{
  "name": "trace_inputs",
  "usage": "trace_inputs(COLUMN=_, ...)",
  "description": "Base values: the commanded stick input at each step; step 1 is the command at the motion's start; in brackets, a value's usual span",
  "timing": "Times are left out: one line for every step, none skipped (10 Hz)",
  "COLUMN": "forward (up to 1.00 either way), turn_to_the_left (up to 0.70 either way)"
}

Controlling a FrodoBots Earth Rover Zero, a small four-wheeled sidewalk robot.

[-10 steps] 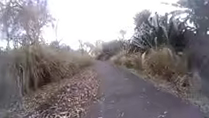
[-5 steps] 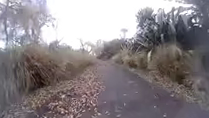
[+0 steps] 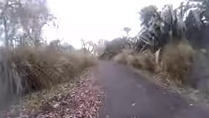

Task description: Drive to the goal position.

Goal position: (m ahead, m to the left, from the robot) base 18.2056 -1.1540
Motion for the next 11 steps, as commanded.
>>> trace_inputs(forward=0.7, turn_to_the_left=0.0)
trace_inputs(forward=0.7, turn_to_the_left=0.0)
trace_inputs(forward=0.7, turn_to_the_left=0.0)
trace_inputs(forward=0.7, turn_to_the_left=0.0)
trace_inputs(forward=0.7, turn_to_the_left=0.0)
trace_inputs(forward=0.7, turn_to_the_left=0.0)
trace_inputs(forward=0.7, turn_to_the_left=0.0)
trace_inputs(forward=0.7, turn_to_the_left=0.0)
trace_inputs(forward=0.7, turn_to_the_left=0.0)
trace_inputs(forward=0.7, turn_to_the_left=0.0)
trace_inputs(forward=0.7, turn_to_the_left=0.0)
